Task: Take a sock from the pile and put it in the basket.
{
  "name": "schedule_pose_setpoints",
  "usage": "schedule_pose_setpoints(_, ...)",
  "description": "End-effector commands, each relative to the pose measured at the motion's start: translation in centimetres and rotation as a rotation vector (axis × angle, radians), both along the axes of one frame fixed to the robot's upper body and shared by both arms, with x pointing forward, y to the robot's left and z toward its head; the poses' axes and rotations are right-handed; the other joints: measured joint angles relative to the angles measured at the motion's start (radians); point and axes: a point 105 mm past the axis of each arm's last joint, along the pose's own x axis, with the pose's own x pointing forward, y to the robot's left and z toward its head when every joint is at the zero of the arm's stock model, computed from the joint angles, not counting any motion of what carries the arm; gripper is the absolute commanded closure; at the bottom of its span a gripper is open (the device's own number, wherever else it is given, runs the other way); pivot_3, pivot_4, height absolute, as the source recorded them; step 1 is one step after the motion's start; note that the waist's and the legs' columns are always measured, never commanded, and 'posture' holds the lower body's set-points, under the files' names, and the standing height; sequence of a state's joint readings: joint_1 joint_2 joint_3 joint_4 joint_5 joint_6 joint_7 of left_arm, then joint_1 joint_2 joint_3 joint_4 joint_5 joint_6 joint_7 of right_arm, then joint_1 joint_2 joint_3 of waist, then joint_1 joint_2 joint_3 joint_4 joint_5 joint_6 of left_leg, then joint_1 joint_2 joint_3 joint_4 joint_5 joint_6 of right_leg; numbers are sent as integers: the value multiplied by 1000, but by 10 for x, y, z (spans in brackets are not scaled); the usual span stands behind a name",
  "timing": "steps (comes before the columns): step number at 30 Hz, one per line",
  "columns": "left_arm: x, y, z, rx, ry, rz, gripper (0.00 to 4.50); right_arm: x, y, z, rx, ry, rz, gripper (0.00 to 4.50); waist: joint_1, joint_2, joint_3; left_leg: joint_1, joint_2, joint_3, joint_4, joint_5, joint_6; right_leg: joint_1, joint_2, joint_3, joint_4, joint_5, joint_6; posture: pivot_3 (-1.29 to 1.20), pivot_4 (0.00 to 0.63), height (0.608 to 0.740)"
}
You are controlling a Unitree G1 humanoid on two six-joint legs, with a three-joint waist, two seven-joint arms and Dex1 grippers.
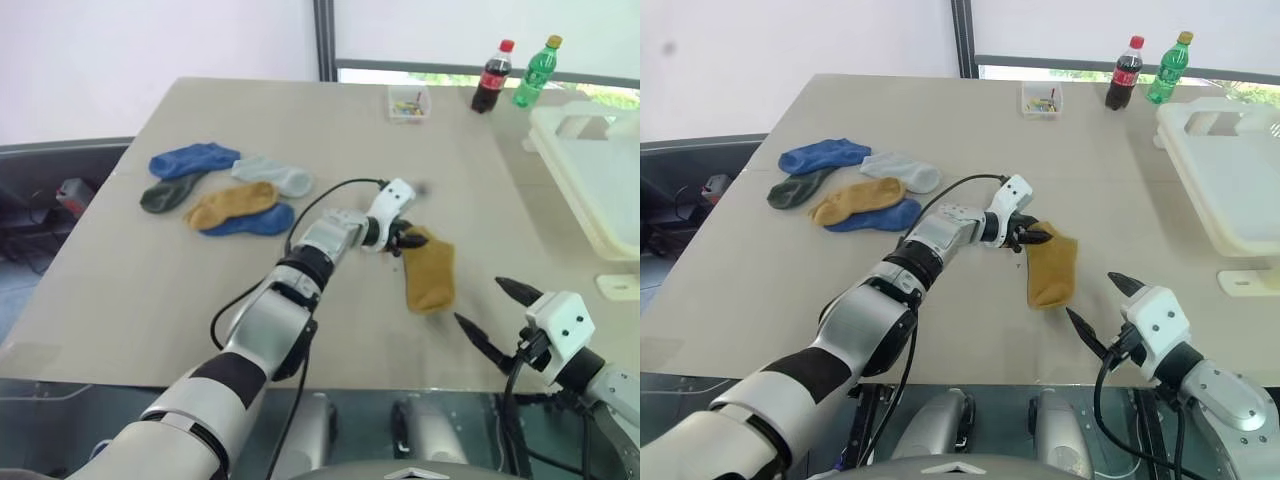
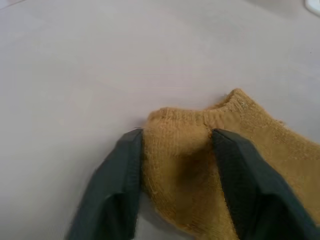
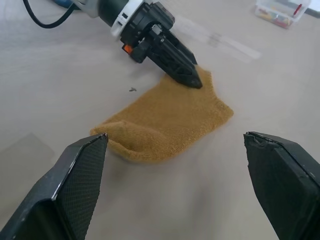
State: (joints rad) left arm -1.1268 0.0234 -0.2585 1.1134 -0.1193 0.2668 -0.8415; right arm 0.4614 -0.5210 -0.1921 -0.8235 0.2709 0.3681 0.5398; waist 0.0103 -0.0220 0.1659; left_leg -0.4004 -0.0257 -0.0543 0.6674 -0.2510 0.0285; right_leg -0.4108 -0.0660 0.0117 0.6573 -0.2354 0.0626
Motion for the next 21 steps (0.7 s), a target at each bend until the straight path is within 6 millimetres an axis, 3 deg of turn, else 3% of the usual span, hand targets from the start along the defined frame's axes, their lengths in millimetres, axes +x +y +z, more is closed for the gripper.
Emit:
schedule_pose_setpoints(1, 2, 7, 7, -49, 35, -1, 4314, -3, 4, 11, -8, -59, -5, 0, 0, 0, 0, 0, 0, 0, 0, 0, 0, 0, 0, 0, 0, 0, 0, 0, 150, 740)
schedule_pose_setpoints(6, 4, 40, 8, -118, 117, 65, 4428, -2, 6, 6, -11, -49, 5, 0, -14, 0, 0, 0, 0, 0, 0, 0, 0, 0, 0, 0, 1, 0, 0, 0, 150, 740)
schedule_pose_setpoints(9, -4, 70, 11, -162, 141, 143, 4428, 0, 8, 1, -11, -35, 29, 0, -26, 0, 0, 1, 3, 0, 0, 0, 0, 0, 0, 1, 2, 2, -3, 0, 150, 740)
schedule_pose_setpoints(14, -44, 132, 10, -187, 161, 404, 4428, 6, 10, -4, -4, -5, 88, 0, -39, 1, 0, 4, 6, 3, 0, 0, 0, 0, 0, 5, 3, 2, -4, 0, 150, 740)
schedule_pose_setpoints(21, -93, 174, 7, -191, 206, 633, 4428, 9, 20, -5, 17, 32, 192, 0, -10, 2, 0, 4, 6, -1, 1, 0, -1, 1, -1, 1, 3, 2, -4, 0, 150, 740)
